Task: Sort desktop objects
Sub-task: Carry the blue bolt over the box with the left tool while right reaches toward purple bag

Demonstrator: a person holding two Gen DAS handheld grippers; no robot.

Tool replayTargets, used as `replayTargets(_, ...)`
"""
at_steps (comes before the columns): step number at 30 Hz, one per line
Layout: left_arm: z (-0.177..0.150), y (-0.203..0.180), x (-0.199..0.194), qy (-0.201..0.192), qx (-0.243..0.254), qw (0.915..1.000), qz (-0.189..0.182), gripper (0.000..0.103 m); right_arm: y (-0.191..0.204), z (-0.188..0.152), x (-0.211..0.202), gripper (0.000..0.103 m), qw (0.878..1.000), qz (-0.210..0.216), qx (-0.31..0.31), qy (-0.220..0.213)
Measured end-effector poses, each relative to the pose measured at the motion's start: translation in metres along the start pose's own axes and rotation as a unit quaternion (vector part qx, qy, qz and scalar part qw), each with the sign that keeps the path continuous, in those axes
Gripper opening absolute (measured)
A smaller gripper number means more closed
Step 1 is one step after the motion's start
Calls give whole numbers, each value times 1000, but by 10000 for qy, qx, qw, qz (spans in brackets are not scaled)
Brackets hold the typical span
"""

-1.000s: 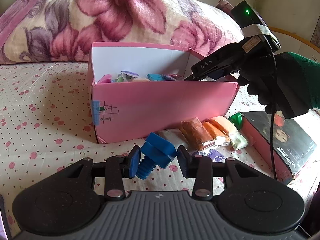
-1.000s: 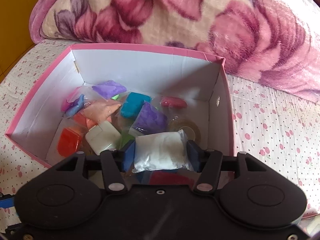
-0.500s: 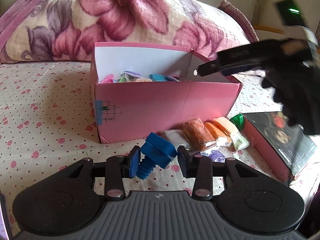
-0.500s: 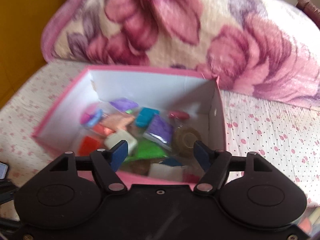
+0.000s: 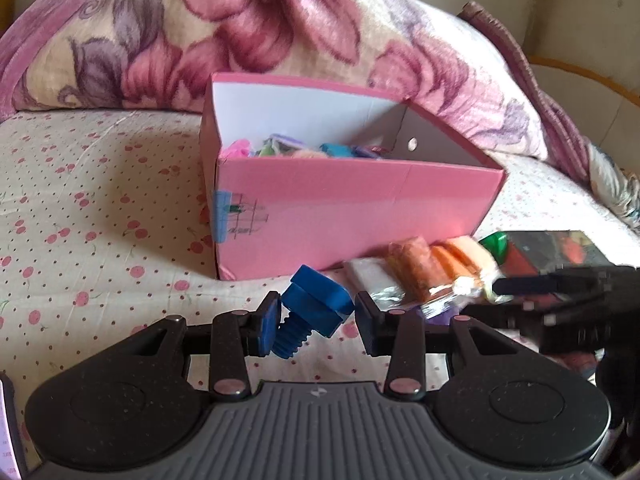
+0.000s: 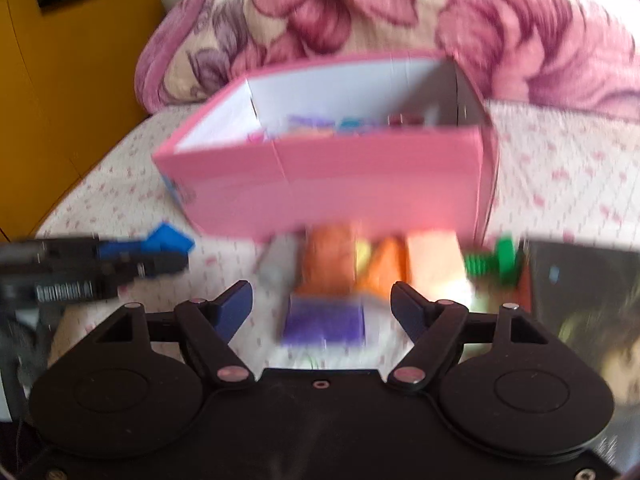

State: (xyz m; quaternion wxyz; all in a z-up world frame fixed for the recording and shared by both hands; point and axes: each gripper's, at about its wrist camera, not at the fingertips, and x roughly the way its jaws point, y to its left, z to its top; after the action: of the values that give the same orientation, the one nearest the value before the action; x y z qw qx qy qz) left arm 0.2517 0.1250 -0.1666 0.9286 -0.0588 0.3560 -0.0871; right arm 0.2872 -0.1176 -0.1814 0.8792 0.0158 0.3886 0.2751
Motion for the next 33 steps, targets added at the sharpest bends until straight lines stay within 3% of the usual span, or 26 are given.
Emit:
replayTargets(17,-6,-16,18,297,351,9965,696,39,9,2,23,79,9983,404,-398,105)
replayTargets(25,-1,-20,-5,108,267,9957,885,39,10,2,21,80,9974,526,-424,269)
replayTargets(33,37,-34,-46,-370,215,9952,879,39,10,8,15,83,9968,713,-290,225)
